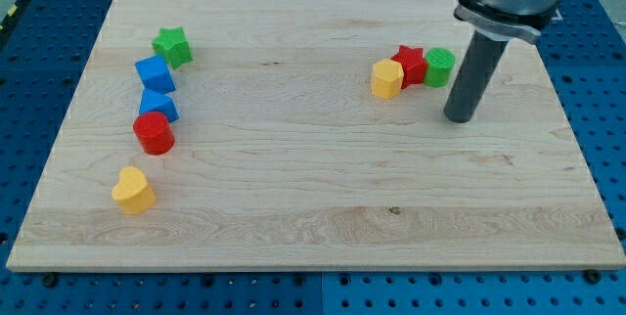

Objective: Push the yellow hexagon top right to the green star

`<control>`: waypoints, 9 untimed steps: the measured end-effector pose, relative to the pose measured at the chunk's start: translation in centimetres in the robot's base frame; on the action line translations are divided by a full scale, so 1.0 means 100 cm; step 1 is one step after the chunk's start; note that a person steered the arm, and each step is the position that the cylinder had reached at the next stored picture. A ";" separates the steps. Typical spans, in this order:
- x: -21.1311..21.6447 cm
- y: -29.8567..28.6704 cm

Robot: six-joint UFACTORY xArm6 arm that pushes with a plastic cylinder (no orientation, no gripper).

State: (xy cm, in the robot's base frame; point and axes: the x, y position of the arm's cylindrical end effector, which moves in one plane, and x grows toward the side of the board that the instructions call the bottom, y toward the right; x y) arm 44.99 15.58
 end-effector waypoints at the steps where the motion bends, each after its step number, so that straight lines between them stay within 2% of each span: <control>1: -0.008 -0.016; 2: -0.027 -0.018; 5: -0.050 -0.101; 6: -0.057 -0.103; 8: -0.063 -0.060; 9: -0.079 -0.069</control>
State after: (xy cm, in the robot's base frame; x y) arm 37.12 8.63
